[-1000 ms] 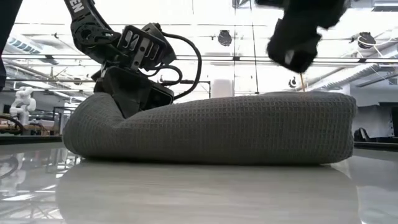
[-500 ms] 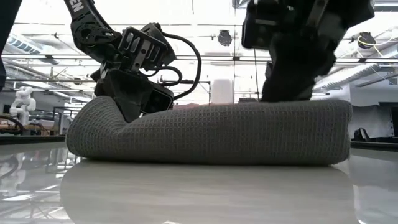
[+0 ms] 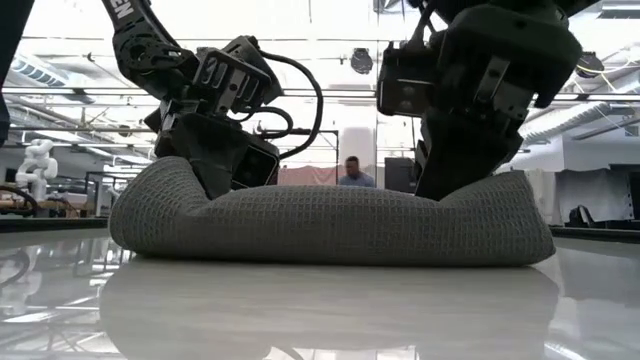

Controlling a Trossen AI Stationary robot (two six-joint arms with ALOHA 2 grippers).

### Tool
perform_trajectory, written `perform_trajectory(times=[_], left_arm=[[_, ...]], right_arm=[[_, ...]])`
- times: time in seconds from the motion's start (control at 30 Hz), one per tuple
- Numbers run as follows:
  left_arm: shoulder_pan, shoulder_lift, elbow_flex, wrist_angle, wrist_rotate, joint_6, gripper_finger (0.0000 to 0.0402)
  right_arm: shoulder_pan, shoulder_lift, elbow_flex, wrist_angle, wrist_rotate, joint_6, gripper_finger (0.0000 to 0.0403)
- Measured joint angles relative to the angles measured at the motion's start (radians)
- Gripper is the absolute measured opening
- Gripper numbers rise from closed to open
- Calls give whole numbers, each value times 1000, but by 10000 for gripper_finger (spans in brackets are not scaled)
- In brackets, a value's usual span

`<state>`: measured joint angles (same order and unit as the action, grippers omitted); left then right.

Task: Roll towel
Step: Roll the gray towel

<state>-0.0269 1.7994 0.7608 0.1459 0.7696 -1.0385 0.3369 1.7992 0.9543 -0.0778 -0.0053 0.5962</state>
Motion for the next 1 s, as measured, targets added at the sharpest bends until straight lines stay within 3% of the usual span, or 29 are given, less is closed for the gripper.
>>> perform_trajectory(times=[0.33,0.53,0.63,0.73,0.83,0.93,1.0], left_arm=[[42,-85,-2,-67,-9,30,207],[96,-232,-2,-86,16,101,237],[60,-342,11,-36,-140,153,234],[-67,-427,33,-31,-341,293,225],[-219,-443,33,-69,-561,419,215],[-321,-427,33,-143,-807,409,204],[-362,-401,32,-175,-899,402,193]], right_arm=[[-12,5,0,-3,-20,-18,0],[-12,5,0,-2,-26,-29,0],[-12,5,0,-2,-27,-36,0],[-13,6,0,-1,-31,-41,0],[-16,6,0,7,-52,-53,0],[-16,6,0,13,-53,-62,0],[-16,7,0,20,-53,-66,0]])
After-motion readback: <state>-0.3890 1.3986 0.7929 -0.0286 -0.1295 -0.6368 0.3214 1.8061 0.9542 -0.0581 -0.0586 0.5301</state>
